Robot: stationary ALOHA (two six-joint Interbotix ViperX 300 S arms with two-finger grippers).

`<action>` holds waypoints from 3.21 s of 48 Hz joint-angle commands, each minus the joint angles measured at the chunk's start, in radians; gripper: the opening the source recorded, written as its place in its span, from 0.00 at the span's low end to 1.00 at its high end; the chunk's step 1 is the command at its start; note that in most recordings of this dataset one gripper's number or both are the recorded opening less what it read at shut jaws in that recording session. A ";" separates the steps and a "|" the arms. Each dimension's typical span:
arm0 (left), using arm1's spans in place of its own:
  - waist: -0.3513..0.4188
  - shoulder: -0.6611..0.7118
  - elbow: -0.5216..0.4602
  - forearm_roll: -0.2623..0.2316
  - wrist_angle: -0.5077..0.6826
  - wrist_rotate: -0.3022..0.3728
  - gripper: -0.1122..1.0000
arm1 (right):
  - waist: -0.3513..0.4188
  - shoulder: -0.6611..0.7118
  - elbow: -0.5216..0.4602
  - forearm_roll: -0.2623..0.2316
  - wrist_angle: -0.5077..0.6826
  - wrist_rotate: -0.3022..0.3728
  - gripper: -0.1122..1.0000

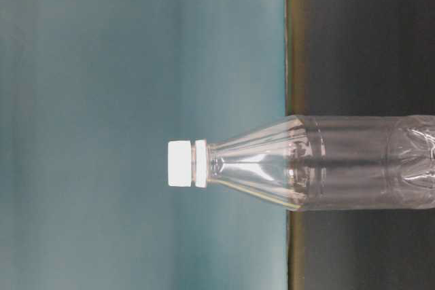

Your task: Open the bottle cap by holding the bottle with the left arm and twisting the cap with the right arm.

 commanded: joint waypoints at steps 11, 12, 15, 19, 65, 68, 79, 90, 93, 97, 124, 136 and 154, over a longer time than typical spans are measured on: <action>0.009 0.204 -0.163 0.040 -0.054 -0.028 0.18 | 0.000 -0.008 -0.021 0.015 0.103 0.015 0.10; 0.008 0.219 -0.169 0.040 -0.060 -0.028 0.18 | 0.002 -0.009 -0.025 0.017 0.112 0.015 0.10; 0.008 0.267 -0.195 0.040 -0.087 -0.031 0.18 | 0.003 -0.018 -0.028 0.017 0.137 0.015 0.10; 0.008 0.316 -0.224 0.040 -0.121 -0.031 0.18 | 0.003 -0.032 -0.031 0.018 0.163 0.015 0.10; -0.034 0.868 -0.410 0.040 -0.287 -0.110 0.97 | -0.012 -0.051 -0.028 0.028 0.199 0.098 0.10; -0.032 0.887 -0.396 0.040 -0.291 -0.110 0.97 | -0.012 -0.051 -0.029 0.028 0.199 0.104 0.10; -0.031 1.020 -0.350 0.040 -0.319 -0.150 0.97 | -0.012 -0.054 -0.031 0.028 0.199 0.107 0.10; -0.029 1.147 -0.351 0.038 -0.319 -0.184 0.97 | -0.012 -0.060 -0.032 0.028 0.218 0.120 0.10; -0.029 1.170 -0.348 0.040 -0.319 -0.186 0.97 | -0.012 -0.061 -0.032 0.028 0.238 0.137 0.10; -0.028 1.187 -0.348 0.040 -0.318 -0.190 0.97 | -0.011 -0.057 -0.040 0.028 0.282 0.175 0.10; -0.026 1.233 -0.313 0.040 -0.313 -0.201 0.96 | 0.032 0.015 -0.164 0.058 0.588 0.285 0.10; -0.028 1.235 -0.318 0.040 -0.313 -0.202 0.96 | 0.060 0.117 -0.238 0.080 0.624 0.301 0.13; -0.043 1.235 -0.322 0.040 -0.314 -0.204 0.86 | 0.012 0.443 -0.638 0.158 1.098 0.471 0.85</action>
